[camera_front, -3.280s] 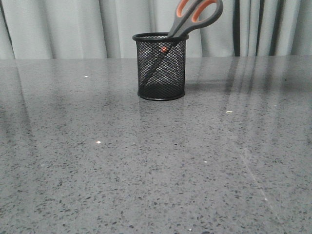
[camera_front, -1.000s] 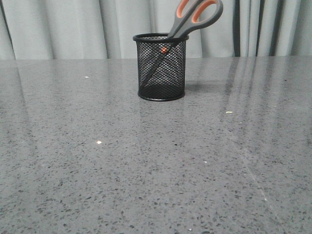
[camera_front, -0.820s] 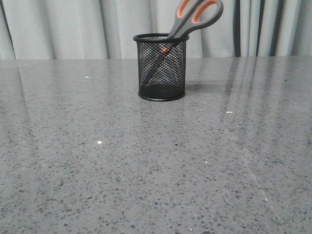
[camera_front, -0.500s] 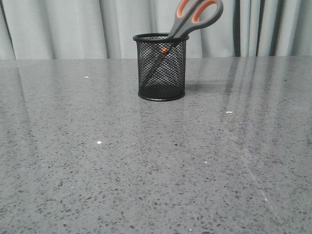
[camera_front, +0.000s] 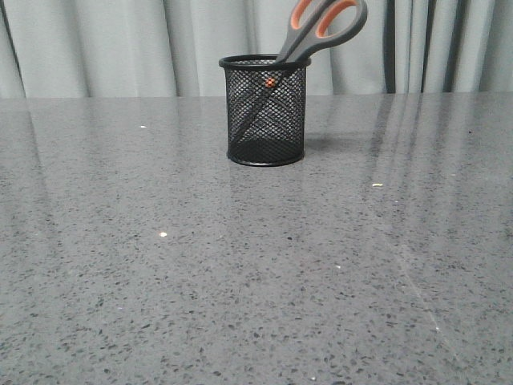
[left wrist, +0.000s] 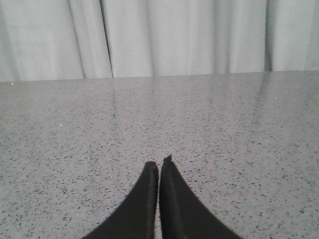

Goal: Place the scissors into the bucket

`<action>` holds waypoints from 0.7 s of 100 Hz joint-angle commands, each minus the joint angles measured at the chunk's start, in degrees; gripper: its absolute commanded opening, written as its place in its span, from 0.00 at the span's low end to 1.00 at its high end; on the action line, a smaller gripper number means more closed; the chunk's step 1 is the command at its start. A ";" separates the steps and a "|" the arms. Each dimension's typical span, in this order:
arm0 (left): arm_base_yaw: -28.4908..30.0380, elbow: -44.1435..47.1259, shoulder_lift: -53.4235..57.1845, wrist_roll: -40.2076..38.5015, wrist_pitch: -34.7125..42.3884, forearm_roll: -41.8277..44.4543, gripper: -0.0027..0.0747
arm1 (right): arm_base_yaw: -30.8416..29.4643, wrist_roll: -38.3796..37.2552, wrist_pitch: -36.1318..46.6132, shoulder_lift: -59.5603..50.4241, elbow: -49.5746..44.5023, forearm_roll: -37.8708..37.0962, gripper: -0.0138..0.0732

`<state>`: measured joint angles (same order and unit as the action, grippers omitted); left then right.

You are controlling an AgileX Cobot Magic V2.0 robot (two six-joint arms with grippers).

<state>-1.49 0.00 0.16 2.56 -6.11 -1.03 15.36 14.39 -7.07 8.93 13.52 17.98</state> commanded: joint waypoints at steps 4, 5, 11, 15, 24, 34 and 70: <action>-0.34 2.35 1.57 -0.67 3.95 -0.07 0.01 | -0.38 0.04 4.40 0.47 1.60 0.00 0.11; -0.34 2.35 1.57 -0.67 3.95 -0.07 0.01 | -0.38 0.04 4.40 0.47 1.60 0.00 0.11; -0.34 2.35 1.57 -0.67 3.95 -0.07 0.01 | -0.38 0.04 4.40 0.47 1.60 0.00 0.11; -0.34 2.35 1.57 -0.67 3.95 -0.07 0.01 | -0.38 0.04 4.40 0.47 1.60 0.00 0.11; -0.34 2.35 1.57 -0.67 3.95 -0.07 0.01 | -0.38 0.04 4.40 0.47 1.60 0.00 0.11; -0.34 2.35 1.57 -0.67 3.95 -0.07 0.01 | -0.38 0.04 4.40 0.47 1.60 0.00 0.11; -0.34 2.35 1.57 -0.57 3.95 -0.07 0.01 | -0.63 0.04 6.27 0.47 0.06 -3.69 0.11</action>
<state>-1.49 0.00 0.16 2.42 -6.26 -1.03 15.36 14.39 -6.67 8.93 13.10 16.24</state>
